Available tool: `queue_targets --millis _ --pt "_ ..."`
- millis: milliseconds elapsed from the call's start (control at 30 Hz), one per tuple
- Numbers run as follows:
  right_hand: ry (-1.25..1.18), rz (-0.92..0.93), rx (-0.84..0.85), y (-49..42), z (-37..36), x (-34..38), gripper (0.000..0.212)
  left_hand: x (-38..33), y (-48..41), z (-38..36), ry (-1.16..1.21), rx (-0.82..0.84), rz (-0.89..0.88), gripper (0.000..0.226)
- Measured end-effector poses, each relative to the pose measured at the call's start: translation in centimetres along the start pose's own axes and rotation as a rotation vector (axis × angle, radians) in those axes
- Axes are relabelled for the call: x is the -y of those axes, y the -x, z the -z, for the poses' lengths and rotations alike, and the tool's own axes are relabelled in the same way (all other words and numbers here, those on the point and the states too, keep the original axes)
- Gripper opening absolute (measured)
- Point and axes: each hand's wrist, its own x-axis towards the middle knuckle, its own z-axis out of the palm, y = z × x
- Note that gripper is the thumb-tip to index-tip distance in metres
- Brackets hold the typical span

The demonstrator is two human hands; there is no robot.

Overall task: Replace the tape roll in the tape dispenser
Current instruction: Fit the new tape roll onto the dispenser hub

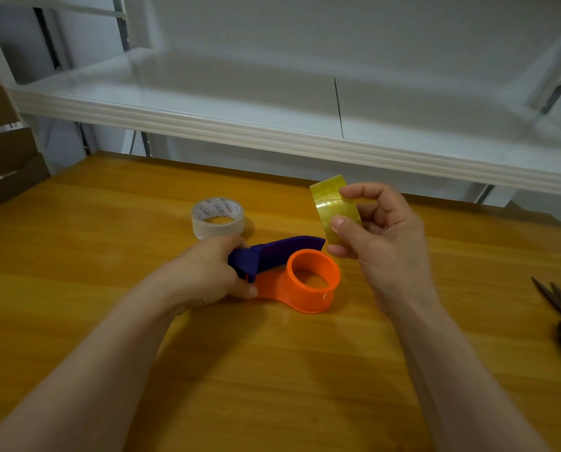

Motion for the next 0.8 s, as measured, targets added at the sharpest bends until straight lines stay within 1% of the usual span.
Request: queue_targets --millis 233,367,433,533,700,800 --pt "-0.005 0.007 -0.027 -0.2 0.2 -0.3 0.037 0.3 -0.2 0.3 0.513 -0.079 -0.119 0.032" --pt "0.016 -0.003 -0.008 -0.1 0.1 -0.5 0.037 0.3 -0.4 0.2 0.682 -0.08 -0.124 0.025" --pt "0.011 -0.003 -0.005 -0.2 0.0 -0.6 0.037 0.3 -0.5 0.3 0.727 -0.093 -0.141 0.026" --pt "-0.002 -0.004 -0.008 -0.2 -0.1 -0.7 0.038 0.5 -0.6 0.3 0.756 -0.101 -0.202 0.036" --pt "0.023 -0.011 0.009 -0.2 -0.2 -0.9 0.037 0.4 -0.8 0.0 0.702 -0.103 -0.232 0.035" --pt "0.028 -0.01 0.009 -0.1 -0.2 -1.0 0.037 0.4 -0.9 -0.1 0.649 -0.095 -0.243 0.037"
